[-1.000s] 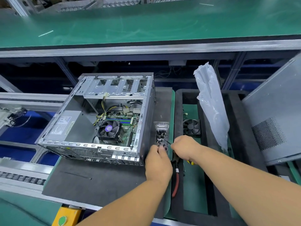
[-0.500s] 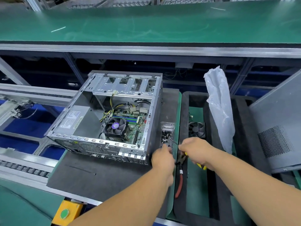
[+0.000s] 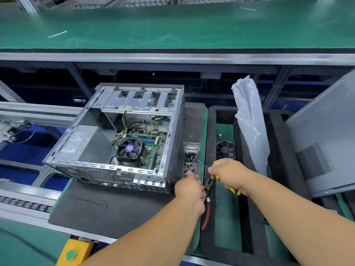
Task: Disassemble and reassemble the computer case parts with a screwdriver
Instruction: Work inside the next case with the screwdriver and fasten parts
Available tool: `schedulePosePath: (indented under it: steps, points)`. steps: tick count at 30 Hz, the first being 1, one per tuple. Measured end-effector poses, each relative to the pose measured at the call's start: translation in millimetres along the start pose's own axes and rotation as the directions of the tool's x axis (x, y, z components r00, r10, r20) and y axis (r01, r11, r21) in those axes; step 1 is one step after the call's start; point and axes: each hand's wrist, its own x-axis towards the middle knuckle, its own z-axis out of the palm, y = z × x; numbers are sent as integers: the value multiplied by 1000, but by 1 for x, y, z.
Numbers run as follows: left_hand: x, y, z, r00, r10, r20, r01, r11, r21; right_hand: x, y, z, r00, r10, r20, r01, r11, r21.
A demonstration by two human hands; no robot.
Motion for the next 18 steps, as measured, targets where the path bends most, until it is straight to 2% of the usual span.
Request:
schedulePosePath:
  steps: [3,9,13,15,18]
  points:
    - [-7,1,-5,1000,-4,-10,5,1000,28,19,-4,10,1000,-15,-16,13,996,-91]
    - [-9,2,-26,1000,-6,-13,7,999,44,32,-10,23,999,21,-26,-24,993,-112]
    - [-10,-2,-34,1000,-28,0,28,1000,1,33,-12,27,1000,11,6,-8,949,-315]
    - [-10,-2,-34,1000,-16,-3,17,1000,16,34,-14,26,1000,28,-7,-29,962,-272]
    - [-10,-2,-32,1000,13,19,-14,998,58,27,-13,28,998,60,-2,-60,997,-39]
